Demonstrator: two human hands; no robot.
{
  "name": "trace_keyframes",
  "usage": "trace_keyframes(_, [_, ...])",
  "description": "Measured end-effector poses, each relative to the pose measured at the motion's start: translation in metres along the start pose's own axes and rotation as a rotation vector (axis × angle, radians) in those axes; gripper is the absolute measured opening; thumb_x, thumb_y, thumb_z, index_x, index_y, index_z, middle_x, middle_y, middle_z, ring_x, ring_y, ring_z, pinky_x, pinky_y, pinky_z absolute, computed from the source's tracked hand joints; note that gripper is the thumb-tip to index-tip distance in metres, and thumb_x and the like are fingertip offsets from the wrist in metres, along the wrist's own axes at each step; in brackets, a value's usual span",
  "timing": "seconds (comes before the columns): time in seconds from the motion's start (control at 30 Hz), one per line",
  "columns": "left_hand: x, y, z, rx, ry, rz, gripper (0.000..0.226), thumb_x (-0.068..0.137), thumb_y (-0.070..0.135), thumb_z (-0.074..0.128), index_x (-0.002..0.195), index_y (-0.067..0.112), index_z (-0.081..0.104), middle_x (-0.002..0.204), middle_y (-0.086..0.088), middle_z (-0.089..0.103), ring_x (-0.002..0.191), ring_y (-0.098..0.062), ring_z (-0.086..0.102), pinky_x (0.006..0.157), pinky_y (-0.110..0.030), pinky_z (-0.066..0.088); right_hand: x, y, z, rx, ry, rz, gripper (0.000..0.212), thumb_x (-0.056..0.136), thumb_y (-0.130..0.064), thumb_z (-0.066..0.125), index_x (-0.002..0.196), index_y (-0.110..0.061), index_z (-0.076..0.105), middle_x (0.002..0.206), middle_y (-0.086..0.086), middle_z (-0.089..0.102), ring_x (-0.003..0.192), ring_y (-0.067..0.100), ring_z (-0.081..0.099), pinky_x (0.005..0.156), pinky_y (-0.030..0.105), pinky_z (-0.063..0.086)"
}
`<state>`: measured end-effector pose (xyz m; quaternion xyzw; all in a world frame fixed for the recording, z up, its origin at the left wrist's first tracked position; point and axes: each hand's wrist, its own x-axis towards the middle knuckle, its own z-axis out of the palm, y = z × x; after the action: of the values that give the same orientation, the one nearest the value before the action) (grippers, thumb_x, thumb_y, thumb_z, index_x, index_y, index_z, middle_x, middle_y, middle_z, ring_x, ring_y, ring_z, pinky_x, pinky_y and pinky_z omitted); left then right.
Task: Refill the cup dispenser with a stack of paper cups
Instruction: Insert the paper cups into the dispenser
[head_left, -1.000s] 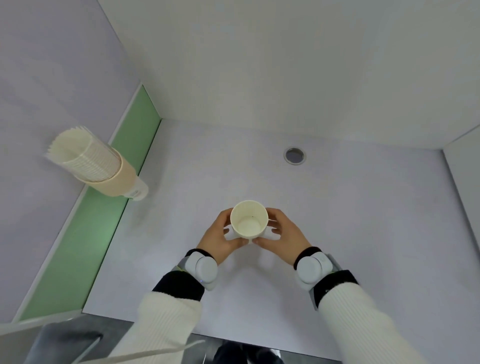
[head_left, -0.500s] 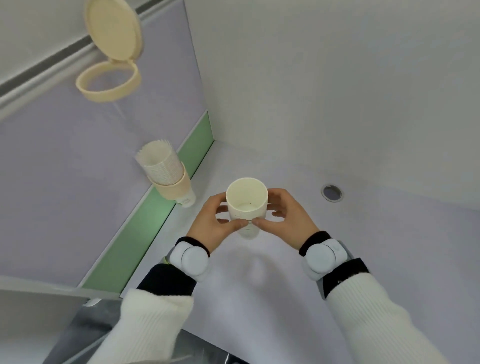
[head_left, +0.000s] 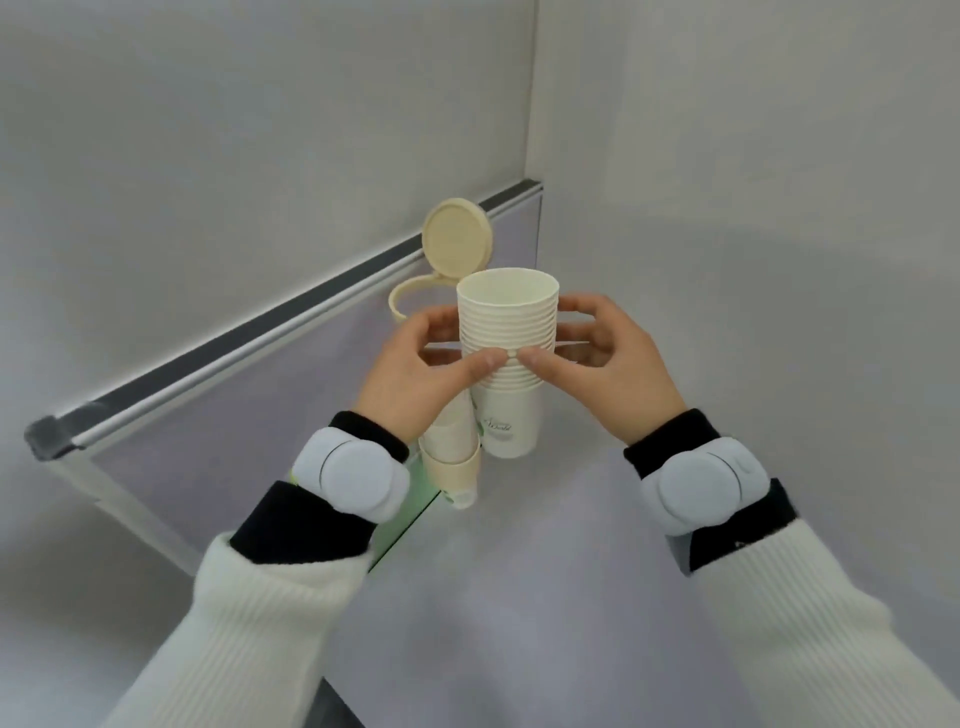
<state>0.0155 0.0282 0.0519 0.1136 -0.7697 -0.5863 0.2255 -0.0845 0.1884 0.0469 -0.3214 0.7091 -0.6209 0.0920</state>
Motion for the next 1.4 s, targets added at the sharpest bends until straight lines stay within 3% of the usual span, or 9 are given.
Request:
trace_keyframes(0.13, [0.025,0.047,-0.025,0.017,0.08,0.091,0.053,0.055,0.049,0.076,0.099,0.037,0.051,0.108,0.012,0.06,0.101,-0.013,0.059,0.087,-0.04,0.05,0.038,-0.049,0.002,0.006,0.014,-0.125,0.053,0.057,-0.048,0.078,0.104,-0.037,0.057,0.102,-0.005,0.068,0.085,0.009,0.068,0.075,0.029,0.056])
trace_keyframes(0.3, [0.051,0.084,-0.05,0.048,0.138,0.158,0.056,0.062,0.042,0.075,0.109,0.028,0.05,0.107,0.013,0.057,0.098,-0.01,0.059,0.076,-0.027,0.051,0.076,-0.084,0.013,0.025,0.004,-0.227,0.053,0.064,-0.04,0.077,0.112,-0.031,0.056,0.1,-0.003,0.067,0.081,0.004,0.067,0.071,0.02,0.053])
trace_keyframes(0.57, [0.072,0.065,-0.068,-0.006,0.202,0.104,0.052,0.07,0.026,0.072,0.115,0.022,0.046,0.106,0.006,0.055,0.094,-0.005,0.056,0.063,-0.011,0.045,0.11,-0.074,0.042,0.02,-0.081,-0.22,0.054,0.07,-0.035,0.075,0.12,-0.031,0.054,0.105,-0.003,0.066,0.084,-0.003,0.064,0.066,0.009,0.047])
trace_keyframes(0.63, [0.074,0.055,-0.066,-0.02,0.182,0.075,0.051,0.072,0.022,0.071,0.116,0.019,0.047,0.11,0.001,0.057,0.097,-0.009,0.057,0.066,-0.013,0.047,0.11,-0.064,0.045,0.037,-0.081,-0.206,0.052,0.071,-0.032,0.075,0.119,-0.031,0.055,0.103,-0.008,0.064,0.084,-0.006,0.063,0.065,0.007,0.046])
trace_keyframes(0.7, [0.076,0.045,-0.065,-0.001,0.175,0.039,0.053,0.073,0.02,0.07,0.12,0.015,0.046,0.117,-0.006,0.057,0.103,-0.016,0.057,0.079,-0.023,0.048,0.111,-0.053,0.048,0.049,-0.086,-0.181,0.051,0.071,-0.03,0.075,0.119,-0.03,0.055,0.102,-0.01,0.064,0.087,-0.004,0.063,0.066,0.009,0.047])
trace_keyframes(0.8, [0.078,0.03,-0.062,0.028,0.165,0.006,0.056,0.074,0.018,0.069,0.124,0.012,0.045,0.121,-0.01,0.057,0.104,-0.018,0.057,0.083,-0.025,0.047,0.109,-0.037,0.053,0.049,-0.096,-0.148,0.055,0.072,-0.027,0.075,0.122,-0.027,0.054,0.102,-0.009,0.064,0.091,0.001,0.063,0.069,0.013,0.05])
trace_keyframes(0.93, [0.078,0.011,-0.055,0.072,0.157,-0.032,0.056,0.074,0.02,0.069,0.125,0.012,0.046,0.122,-0.011,0.058,0.108,-0.021,0.056,0.096,-0.041,0.044,0.106,-0.02,0.057,0.068,-0.092,-0.136,0.054,0.072,-0.023,0.075,0.122,-0.029,0.055,0.105,-0.005,0.067,0.095,0.005,0.064,0.08,0.02,0.051])
trace_keyframes(1.1, [0.073,-0.007,-0.052,0.128,0.189,-0.036,0.056,0.072,0.02,0.07,0.123,0.014,0.048,0.123,-0.006,0.059,0.109,-0.017,0.056,0.098,-0.042,0.043,0.098,-0.003,0.064,0.028,-0.091,-0.102,0.049,0.073,-0.023,0.074,0.116,-0.037,0.054,0.107,-0.005,0.066,0.098,0.006,0.062,0.089,0.032,0.049])
trace_keyframes(1.4, [0.066,-0.02,-0.045,0.252,0.233,-0.014,0.051,0.073,0.029,0.069,0.12,0.021,0.051,0.121,0.0,0.061,0.104,-0.008,0.054,0.088,-0.023,0.037,0.093,0.008,0.065,-0.135,-0.057,-0.092,0.053,0.074,-0.029,0.072,0.124,-0.021,0.054,0.113,0.002,0.066,0.101,0.013,0.061,0.092,0.031,0.047])
